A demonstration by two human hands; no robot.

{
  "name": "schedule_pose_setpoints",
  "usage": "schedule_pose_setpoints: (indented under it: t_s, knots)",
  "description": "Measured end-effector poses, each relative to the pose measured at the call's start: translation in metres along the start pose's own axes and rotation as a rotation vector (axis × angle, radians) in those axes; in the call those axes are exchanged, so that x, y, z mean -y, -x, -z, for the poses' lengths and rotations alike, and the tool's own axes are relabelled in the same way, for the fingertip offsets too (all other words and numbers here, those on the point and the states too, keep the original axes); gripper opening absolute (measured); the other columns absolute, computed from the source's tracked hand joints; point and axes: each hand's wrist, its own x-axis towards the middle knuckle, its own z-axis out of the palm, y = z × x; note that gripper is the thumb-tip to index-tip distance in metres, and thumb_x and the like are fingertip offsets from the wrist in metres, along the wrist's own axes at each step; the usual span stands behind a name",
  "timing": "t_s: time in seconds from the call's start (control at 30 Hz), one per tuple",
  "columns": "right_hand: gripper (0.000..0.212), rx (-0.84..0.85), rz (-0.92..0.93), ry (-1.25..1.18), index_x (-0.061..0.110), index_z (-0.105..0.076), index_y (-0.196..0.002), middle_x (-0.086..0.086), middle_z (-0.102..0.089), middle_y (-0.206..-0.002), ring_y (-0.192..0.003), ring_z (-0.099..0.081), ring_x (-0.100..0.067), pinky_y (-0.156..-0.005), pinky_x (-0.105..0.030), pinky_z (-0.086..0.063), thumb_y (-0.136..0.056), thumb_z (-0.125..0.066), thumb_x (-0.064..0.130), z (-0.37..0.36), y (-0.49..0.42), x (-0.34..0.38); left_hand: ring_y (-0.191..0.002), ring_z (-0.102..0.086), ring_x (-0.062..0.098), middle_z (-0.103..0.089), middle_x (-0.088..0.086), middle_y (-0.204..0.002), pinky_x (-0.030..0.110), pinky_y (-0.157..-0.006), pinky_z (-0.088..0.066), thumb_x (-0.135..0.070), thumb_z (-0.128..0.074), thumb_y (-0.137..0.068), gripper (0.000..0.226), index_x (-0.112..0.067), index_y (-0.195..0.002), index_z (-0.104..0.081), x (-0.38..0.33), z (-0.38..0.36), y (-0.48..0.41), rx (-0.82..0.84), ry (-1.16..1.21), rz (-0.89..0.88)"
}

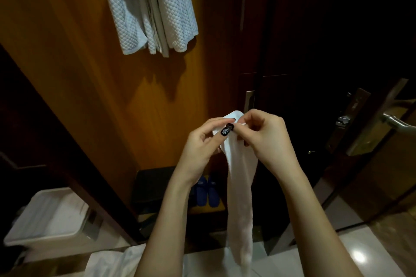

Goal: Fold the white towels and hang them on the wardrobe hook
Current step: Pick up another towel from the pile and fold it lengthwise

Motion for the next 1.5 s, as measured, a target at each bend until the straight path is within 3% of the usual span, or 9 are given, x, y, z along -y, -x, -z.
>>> schedule_pose_setpoints:
  t_s: [0.1,0.3,0.47,0.63,0.83,0.93,1.03,1.23,1.5]
  knots:
    - [0.018,-0.028,0.01,-0.122,0.022,-0.064,-0.068,0.0,-0.059,-0.057,-0.054,-0.055,-0.006,-0.052,-0.018,-0.045,-0.085,-0.071,0.021,-0.007,-0.001,0.005,-0.106,-0.065,0.022,-0.067,0.009,-0.116,0.024,-0.082,-0.052,-0.02,-0.064,-0.09,0.024,-0.008,-0.11,-0.069,-0.003,0.001,-0.001,-0.001,0.086,-0.033]
    - [0.014,0.105,0.033,-0.112,0.027,-0.068,-0.075,0.005,-0.06,-0.076,-0.068,-0.053,-0.002,-0.065,-0.015,-0.042,-0.088,-0.068,0.024,-0.005,-0.003,-0.001,-0.096,-0.067,0.012,-0.071,-0.003,-0.099,0.021,-0.075,-0.052,-0.02,-0.071,-0.08,0.005,-0.025,-0.078,-0.072,-0.001,0.012,-0.004,-0.167,0.137,-0.005]
    - [0.019,0.264,0.014,0.1,0.02,-0.06,-0.07,0.014,-0.051,-0.102,-0.108,-0.045,-0.003,-0.09,-0.012,-0.031,-0.079,-0.074,0.03,0.005,-0.009,-0.01,-0.086,-0.064,0.01,-0.07,-0.006,-0.086,0.019,-0.07,-0.051,-0.031,-0.079,-0.065,0.013,-0.024,-0.072,-0.072,-0.004,0.029,-0.009,-0.286,0.212,0.044]
    - [0.03,0.305,0.034,-0.035,0.014,-0.052,-0.06,0.02,-0.058,-0.105,-0.115,-0.045,-0.003,-0.09,-0.006,-0.03,-0.078,-0.076,0.019,0.013,-0.014,-0.006,-0.074,-0.067,0.011,-0.072,0.002,-0.077,0.02,-0.063,-0.053,-0.016,-0.078,-0.065,0.009,-0.015,-0.073,-0.075,-0.015,0.039,-0.019,-0.325,0.283,0.043]
    - [0.04,0.286,0.049,-0.06,0.011,-0.043,-0.056,0.005,-0.065,-0.108,-0.102,-0.06,-0.008,-0.089,-0.032,-0.046,-0.081,-0.074,0.011,0.034,-0.024,-0.001,-0.07,-0.066,0.007,-0.072,-0.002,-0.075,0.02,-0.057,-0.052,-0.02,-0.076,-0.065,0.008,-0.019,-0.073,-0.077,-0.032,0.068,-0.028,-0.384,0.254,0.014]
    - [0.042,0.302,0.024,-0.037,0.018,-0.04,-0.056,0.006,-0.068,-0.082,-0.081,-0.065,-0.009,-0.07,-0.028,-0.05,-0.083,-0.073,0.018,0.037,-0.026,-0.001,-0.07,-0.065,0.008,-0.071,-0.002,-0.075,0.02,-0.058,-0.052,-0.021,-0.077,-0.068,0.008,-0.017,-0.075,-0.077,-0.036,0.071,-0.03,-0.344,0.232,-0.013]
    - [0.044,0.215,0.043,-0.001,0.019,-0.039,-0.055,0.01,-0.044,-0.056,-0.057,-0.043,-0.004,-0.054,-0.018,-0.034,-0.08,-0.076,0.023,0.034,-0.028,-0.001,-0.07,-0.065,0.008,-0.071,-0.002,-0.074,0.02,-0.06,-0.052,-0.024,-0.078,-0.065,0.011,-0.018,-0.075,-0.077,-0.037,0.071,-0.032,-0.352,0.171,-0.009]
    - [0.029,0.122,0.041,-0.024,0.005,-0.057,-0.065,-0.017,-0.06,-0.067,-0.064,-0.054,-0.016,-0.061,-0.033,-0.042,-0.077,-0.077,0.022,0.042,-0.031,-0.003,-0.071,-0.066,0.009,-0.071,0.0,-0.073,0.02,-0.063,-0.053,-0.02,-0.075,-0.067,0.007,-0.015,-0.072,-0.077,-0.033,0.074,-0.033,-0.339,0.209,0.043]
    - [0.024,0.109,0.05,0.065,0.01,-0.057,-0.068,-0.008,-0.064,-0.072,-0.066,-0.056,-0.01,-0.062,-0.023,-0.044,-0.081,-0.075,0.021,0.057,-0.034,0.001,-0.067,-0.064,0.007,-0.069,-0.002,-0.069,0.019,-0.059,-0.052,-0.002,-0.067,-0.082,0.025,-0.019,-0.066,-0.073,-0.032,0.066,-0.037,-0.356,0.188,0.008]
